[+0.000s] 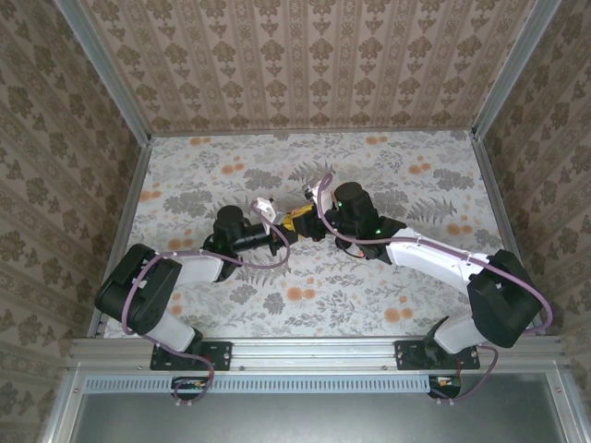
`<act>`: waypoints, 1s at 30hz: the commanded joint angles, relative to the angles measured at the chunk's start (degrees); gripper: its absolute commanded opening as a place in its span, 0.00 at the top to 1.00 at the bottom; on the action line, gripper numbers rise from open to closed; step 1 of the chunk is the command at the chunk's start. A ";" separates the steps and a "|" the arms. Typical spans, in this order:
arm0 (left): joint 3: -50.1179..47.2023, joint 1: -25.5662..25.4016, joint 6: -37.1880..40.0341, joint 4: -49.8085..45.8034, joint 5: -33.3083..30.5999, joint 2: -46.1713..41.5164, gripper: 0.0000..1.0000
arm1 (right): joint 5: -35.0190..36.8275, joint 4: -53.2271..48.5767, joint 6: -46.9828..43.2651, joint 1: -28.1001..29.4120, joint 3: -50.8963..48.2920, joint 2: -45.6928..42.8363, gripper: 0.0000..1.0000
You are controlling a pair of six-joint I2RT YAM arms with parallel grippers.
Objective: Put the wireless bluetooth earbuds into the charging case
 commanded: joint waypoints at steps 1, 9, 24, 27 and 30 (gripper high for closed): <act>1.74 -0.20 -1.16 2.29 1.15 -1.23 0.84 | -2.25 -2.04 -2.30 0.53 1.64 0.72 0.74; 1.70 -0.03 -0.94 2.02 1.12 -1.66 0.84 | -2.13 -3.70 -2.26 0.46 1.52 0.44 0.62; 0.65 -0.03 3.25 -2.25 -4.21 -3.63 0.84 | 1.44 -5.14 8.55 -0.24 3.32 -5.43 0.43; 0.55 -0.12 4.42 -3.36 -4.80 -4.00 0.84 | 2.42 -7.95 12.25 -0.45 3.82 -6.66 0.43; 0.60 -0.11 5.91 -5.08 -6.26 -4.71 0.84 | 3.64 -11.95 16.35 -0.46 5.25 -7.58 0.44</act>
